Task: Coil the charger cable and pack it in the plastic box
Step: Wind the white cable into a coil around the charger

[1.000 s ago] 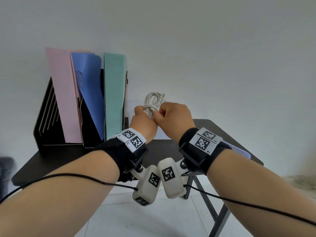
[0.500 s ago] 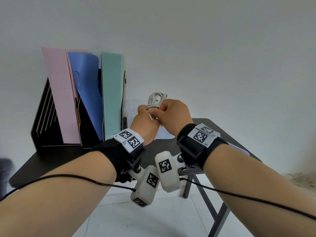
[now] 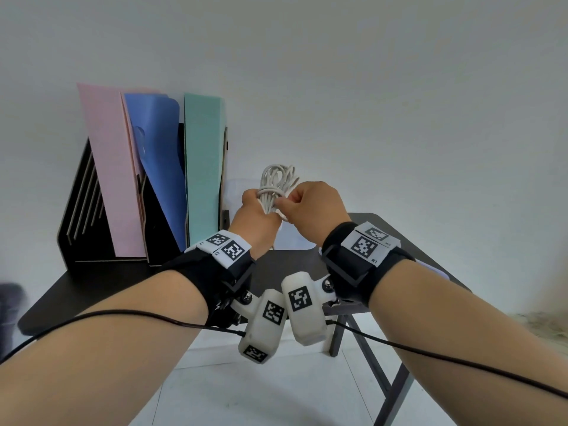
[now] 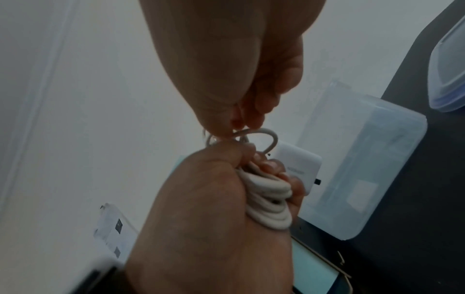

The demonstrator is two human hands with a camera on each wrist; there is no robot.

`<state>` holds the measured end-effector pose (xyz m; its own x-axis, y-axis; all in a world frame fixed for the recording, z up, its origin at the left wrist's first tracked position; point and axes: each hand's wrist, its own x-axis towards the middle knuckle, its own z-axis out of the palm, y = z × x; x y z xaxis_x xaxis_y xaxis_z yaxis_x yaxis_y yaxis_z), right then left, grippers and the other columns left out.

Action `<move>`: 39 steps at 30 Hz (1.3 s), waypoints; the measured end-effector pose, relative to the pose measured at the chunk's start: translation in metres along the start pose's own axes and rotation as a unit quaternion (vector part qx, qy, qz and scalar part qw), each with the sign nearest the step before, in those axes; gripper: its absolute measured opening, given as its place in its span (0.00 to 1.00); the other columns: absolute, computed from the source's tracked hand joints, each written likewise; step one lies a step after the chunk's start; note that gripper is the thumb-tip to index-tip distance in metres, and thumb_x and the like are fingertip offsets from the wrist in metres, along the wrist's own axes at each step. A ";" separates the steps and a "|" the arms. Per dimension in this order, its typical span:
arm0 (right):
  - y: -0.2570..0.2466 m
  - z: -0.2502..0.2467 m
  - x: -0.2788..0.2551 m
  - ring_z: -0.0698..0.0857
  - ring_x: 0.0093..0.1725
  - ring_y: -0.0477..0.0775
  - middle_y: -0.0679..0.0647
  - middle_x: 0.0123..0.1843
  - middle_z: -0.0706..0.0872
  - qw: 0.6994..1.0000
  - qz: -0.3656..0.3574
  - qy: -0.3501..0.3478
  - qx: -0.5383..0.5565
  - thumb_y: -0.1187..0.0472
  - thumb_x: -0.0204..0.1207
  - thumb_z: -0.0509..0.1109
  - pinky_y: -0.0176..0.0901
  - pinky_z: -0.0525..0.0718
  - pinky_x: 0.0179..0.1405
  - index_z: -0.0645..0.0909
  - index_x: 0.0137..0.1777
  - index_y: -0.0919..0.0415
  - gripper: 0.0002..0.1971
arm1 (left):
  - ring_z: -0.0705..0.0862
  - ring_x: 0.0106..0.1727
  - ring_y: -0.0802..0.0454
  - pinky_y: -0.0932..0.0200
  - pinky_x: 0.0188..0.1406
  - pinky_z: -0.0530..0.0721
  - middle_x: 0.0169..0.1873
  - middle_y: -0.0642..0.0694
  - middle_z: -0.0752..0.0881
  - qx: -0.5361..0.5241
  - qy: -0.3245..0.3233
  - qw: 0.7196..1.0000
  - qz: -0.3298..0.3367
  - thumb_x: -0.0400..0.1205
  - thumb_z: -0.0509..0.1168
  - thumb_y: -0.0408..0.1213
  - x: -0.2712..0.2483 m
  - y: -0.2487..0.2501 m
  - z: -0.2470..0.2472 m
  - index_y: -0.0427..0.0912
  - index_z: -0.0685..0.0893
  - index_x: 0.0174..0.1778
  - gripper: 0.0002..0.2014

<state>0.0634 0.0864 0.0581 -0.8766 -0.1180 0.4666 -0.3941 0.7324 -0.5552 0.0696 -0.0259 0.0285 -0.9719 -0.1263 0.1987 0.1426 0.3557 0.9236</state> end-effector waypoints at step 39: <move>0.017 0.020 0.001 0.79 0.31 0.53 0.53 0.29 0.80 0.859 0.205 -0.227 0.411 0.29 0.75 0.53 0.48 0.81 0.48 0.78 0.37 0.60 0.32 | 0.74 0.21 0.50 0.59 0.24 0.76 0.20 0.47 0.79 -0.231 -0.144 0.959 0.080 0.45 0.58 0.83 0.024 -0.019 -0.005 0.50 0.82 0.34 0.40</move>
<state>0.0505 0.0851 0.0358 -0.9322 -0.3486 -0.0974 0.0755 0.0760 -0.9942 0.0447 -0.0406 0.0170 -0.9328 0.1799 0.3124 0.2970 -0.1077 0.9488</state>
